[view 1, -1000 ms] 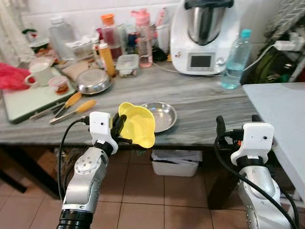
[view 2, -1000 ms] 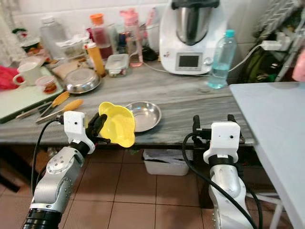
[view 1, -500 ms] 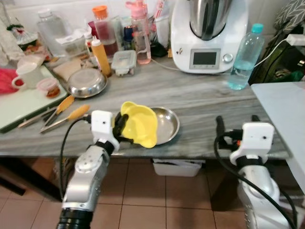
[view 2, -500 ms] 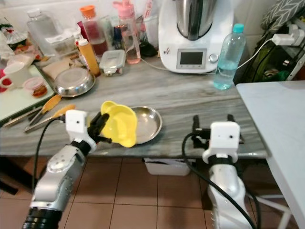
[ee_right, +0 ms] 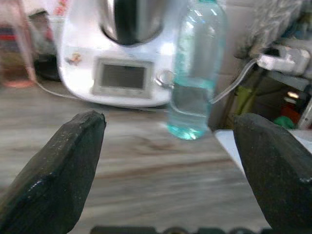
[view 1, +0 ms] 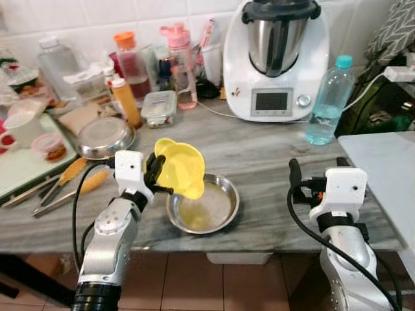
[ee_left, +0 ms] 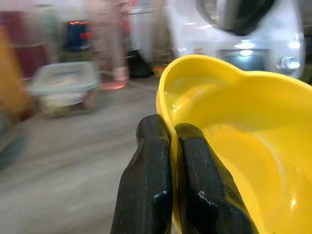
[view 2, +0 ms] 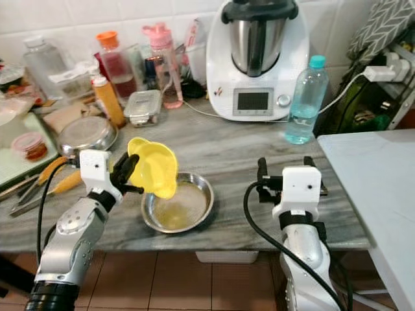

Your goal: Setting the table

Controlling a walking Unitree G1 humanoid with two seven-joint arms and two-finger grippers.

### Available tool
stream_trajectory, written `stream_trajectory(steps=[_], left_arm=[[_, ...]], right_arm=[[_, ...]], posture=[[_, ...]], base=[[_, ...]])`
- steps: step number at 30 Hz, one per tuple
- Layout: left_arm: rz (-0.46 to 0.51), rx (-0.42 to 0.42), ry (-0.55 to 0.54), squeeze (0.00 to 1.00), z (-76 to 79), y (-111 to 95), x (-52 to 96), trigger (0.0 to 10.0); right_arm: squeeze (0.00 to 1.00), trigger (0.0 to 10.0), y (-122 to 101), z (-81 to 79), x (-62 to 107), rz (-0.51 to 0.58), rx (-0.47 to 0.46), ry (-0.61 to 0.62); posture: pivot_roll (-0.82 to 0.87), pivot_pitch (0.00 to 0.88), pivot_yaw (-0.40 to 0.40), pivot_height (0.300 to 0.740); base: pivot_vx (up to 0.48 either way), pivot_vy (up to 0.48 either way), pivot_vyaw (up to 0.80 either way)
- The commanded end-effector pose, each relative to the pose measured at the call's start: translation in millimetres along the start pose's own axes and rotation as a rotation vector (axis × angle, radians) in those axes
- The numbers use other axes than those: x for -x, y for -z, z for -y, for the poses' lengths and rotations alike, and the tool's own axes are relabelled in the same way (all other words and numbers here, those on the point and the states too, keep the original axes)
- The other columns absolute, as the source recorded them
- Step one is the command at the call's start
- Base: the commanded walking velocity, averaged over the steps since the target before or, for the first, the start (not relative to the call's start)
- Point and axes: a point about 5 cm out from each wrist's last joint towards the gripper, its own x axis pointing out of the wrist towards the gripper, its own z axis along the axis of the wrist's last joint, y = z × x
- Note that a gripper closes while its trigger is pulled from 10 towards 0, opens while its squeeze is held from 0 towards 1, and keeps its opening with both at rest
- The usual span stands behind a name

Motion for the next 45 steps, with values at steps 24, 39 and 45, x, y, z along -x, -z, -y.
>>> stream_trajectory(steps=[24, 39, 45], left_arm=[[-0.325, -0.140, -0.194, 0.00, -69.2, -9.1, -39.1, 10.0], [-0.408, -0.236, -0.193, 0.00, -83.4, -9.1, -40.4, 10.0], [-0.426, -0.237, -0.183, 0.00, -86.0, -9.8, -41.3, 10.0]], right_arm=[[0.00, 10.0, -2.5, -9.7, 0.7, 0.016, 0.014, -0.043], [0.00, 10.0, 1.7, -48.3, 23.5, -0.055, -0.125, -0.372], [0.00, 10.0, -0.7, -45.7, 27.9, -0.106, -0.188, -0.434]], posture=[[-0.14, 0.000, 0.107, 0.740], [-0.13, 0.002, 0.119, 0.740], [-0.13, 0.006, 0.122, 0.740]], base=[[0.000, 0.000, 0.00], [0.000, 0.000, 0.00], [0.000, 0.000, 0.00]])
